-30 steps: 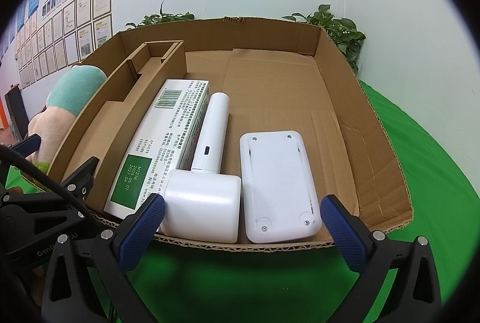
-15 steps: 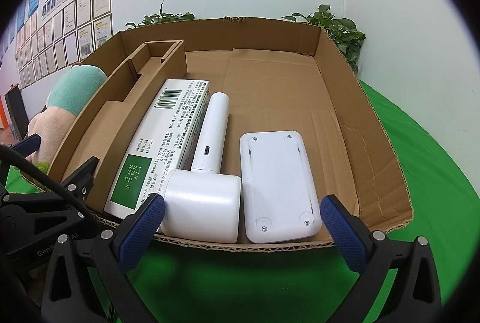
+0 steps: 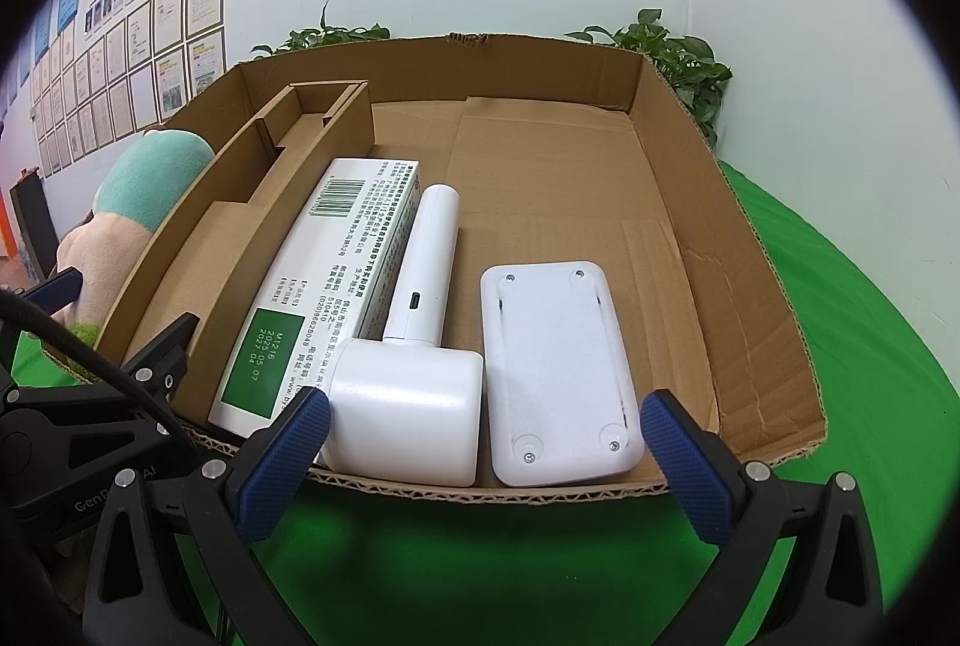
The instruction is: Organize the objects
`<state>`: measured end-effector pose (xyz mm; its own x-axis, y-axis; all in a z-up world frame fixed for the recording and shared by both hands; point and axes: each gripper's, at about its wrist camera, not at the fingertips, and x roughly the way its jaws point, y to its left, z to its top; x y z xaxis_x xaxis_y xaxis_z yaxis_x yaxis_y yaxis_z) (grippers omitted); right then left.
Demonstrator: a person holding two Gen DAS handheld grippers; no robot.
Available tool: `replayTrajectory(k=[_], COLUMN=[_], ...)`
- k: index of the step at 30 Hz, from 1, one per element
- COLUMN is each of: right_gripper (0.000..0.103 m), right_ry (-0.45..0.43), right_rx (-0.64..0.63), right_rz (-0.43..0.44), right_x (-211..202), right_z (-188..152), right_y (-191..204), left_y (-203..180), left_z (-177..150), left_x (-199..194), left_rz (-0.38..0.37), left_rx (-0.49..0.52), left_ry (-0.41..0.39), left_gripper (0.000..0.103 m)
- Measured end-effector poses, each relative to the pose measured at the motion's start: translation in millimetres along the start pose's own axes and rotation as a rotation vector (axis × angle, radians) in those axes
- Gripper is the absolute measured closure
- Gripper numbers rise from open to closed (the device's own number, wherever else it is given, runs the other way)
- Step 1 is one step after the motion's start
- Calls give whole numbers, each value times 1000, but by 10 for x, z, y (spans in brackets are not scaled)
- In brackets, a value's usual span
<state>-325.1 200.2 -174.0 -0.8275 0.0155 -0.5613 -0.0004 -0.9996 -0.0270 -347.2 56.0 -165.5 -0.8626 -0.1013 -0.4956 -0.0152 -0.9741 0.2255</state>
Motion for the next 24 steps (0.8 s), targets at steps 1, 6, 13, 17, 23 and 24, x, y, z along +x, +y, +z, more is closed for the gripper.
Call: replayTrajectory(k=[1,6,13,17,23,24], right_gripper=[0,0,0,0,0,0], right_ry=[0,0,0,0,0,0], right_rx=[0,0,0,0,0,0], right_rz=[0,0,0,0,0,0], right_x=[3,2,2,2,3,3], right_z=[2,2,2,2,3,2], right_y=[1,1,1,0,-1,-1], left_y=[-14,-2,-15,-7,-13,-19], left_z=[-1,0,-1,-1,-1,-2], left_x=[11,1,9,3,9,13], left_rz=[0,0,0,0,0,0], left_rx=[0,0,0,0,0,0], left_ry=[0,0,0,0,0,0], left_gripper=[0,0,0,0,0,0])
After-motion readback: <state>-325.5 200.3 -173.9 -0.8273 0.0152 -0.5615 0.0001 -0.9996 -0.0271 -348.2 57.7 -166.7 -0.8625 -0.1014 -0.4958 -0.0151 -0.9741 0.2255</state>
